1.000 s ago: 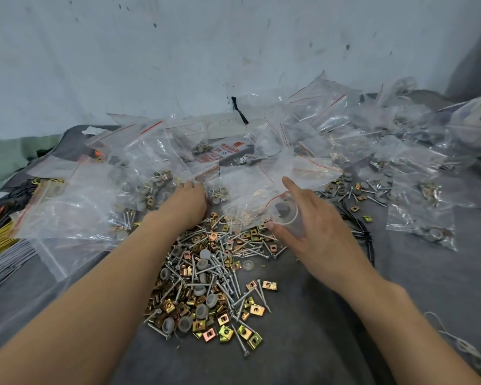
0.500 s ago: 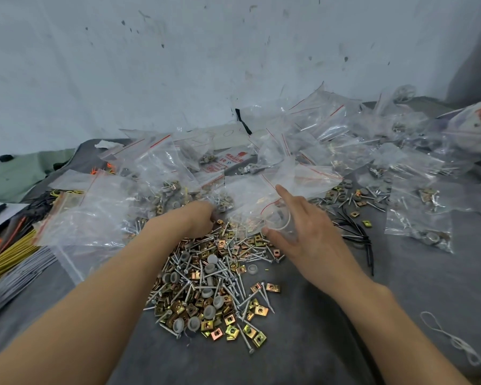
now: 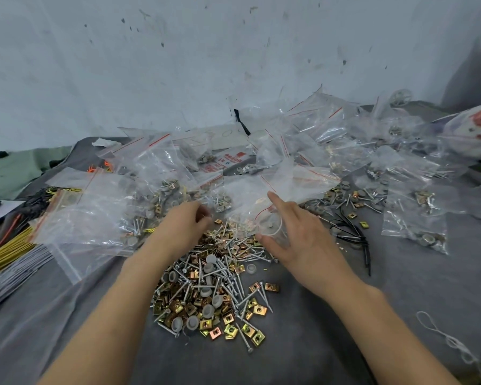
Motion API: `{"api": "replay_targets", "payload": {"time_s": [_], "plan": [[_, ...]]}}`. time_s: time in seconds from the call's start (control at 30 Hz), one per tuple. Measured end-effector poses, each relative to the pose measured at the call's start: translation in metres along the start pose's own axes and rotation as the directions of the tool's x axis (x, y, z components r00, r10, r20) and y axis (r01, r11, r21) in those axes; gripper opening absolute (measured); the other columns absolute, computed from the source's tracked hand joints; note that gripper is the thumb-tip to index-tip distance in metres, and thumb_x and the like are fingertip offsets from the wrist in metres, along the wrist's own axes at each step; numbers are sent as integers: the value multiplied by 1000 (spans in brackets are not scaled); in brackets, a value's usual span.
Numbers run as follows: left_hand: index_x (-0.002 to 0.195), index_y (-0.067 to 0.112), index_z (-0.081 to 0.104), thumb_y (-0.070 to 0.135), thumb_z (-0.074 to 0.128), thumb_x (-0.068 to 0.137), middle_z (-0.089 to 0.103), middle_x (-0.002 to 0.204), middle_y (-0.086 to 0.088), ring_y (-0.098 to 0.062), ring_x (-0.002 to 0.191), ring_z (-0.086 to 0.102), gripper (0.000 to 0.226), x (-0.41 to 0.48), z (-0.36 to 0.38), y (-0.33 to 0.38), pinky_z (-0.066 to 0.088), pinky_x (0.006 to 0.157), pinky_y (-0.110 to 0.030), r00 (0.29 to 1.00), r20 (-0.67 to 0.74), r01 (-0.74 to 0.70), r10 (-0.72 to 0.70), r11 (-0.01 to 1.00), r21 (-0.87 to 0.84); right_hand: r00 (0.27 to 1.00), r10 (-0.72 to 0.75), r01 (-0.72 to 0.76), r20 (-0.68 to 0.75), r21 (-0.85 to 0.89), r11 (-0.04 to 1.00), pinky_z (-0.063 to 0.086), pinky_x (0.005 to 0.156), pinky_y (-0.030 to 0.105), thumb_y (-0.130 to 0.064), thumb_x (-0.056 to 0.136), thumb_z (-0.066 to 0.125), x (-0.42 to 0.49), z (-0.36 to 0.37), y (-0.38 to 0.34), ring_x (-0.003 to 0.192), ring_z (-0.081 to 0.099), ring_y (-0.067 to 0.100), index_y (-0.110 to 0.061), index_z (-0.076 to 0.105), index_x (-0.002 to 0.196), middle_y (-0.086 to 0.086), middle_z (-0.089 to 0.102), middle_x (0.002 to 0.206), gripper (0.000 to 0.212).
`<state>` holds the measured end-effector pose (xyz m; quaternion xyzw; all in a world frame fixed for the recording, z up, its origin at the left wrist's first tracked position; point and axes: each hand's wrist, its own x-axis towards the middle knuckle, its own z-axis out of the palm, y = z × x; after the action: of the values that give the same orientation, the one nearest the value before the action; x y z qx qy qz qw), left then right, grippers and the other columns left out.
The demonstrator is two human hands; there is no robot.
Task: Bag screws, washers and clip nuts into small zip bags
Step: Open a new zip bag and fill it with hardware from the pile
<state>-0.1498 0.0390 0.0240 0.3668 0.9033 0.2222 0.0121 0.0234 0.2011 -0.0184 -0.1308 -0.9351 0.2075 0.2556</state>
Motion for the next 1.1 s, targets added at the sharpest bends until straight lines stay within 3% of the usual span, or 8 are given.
{"api": "replay_targets", "payload": {"time_s": [0.17,0.23,0.53,0.63,0.73,0.87,0.97,1.1], "plan": [[120,23,66,30,57,98,57,95,22,10,82,53,24,-26,2,20,38,69,-5,975,-219,-91,45,974,-205,1000,2,-1,-13,24,1000,31,106,30,-59,92,48,0,4,-7,124,40,14,-31,20,158,-8,50,136,77],[119,27,67,30,57,98,60,98,22,14,85,53,23,-31,-3,33,38,70,1,970,-220,-159,107,959,-233,1000,-2,2,-14,37,999,31,107,31,-59,91,50,0,5,-11,124,40,13,-31,22,158,-8,51,136,78],[120,28,68,30,59,97,66,110,15,3,98,60,25,-30,-5,48,44,86,-9,964,-102,-264,245,928,-262,1000,-20,20,12,-6,1000,30,112,31,-59,91,51,6,10,-18,129,44,14,-29,19,159,-6,51,139,81],[125,29,65,31,60,97,66,104,16,5,91,60,29,-30,-3,47,46,83,-11,958,-92,-287,272,915,-285,1000,-18,19,24,-17,1000,31,111,32,-62,90,45,7,12,-19,128,44,15,-28,18,160,-6,50,140,82],[134,32,55,28,59,97,63,94,19,8,85,59,37,-31,-2,38,46,74,-8,965,-67,-262,253,914,-311,999,-19,20,41,-24,1000,31,111,31,-62,91,47,7,13,-18,127,44,13,-29,17,159,-7,50,139,81],[120,36,59,28,57,98,60,93,23,10,83,58,23,-31,-5,14,42,67,-4,982,-96,-183,163,947,-265,998,-13,14,61,-28,1000,29,112,32,-63,90,45,4,11,-20,129,43,15,-29,18,159,-7,50,138,82],[111,35,58,25,53,100,54,94,30,9,85,55,16,-34,-5,-3,37,69,-6,986,-128,-128,107,977,-171,995,2,3,102,-46,999,26,115,31,-67,88,39,4,10,-21,132,38,15,-33,12,159,-8,46,141,84],[115,25,63,18,53,100,58,104,16,-4,93,52,19,-36,0,-18,38,79,-20,990,-128,-73,62,994,-82,992,1,5,125,-55,998,24,116,31,-67,89,39,4,11,-22,134,37,15,-33,8,160,-7,44,143,85]]}}
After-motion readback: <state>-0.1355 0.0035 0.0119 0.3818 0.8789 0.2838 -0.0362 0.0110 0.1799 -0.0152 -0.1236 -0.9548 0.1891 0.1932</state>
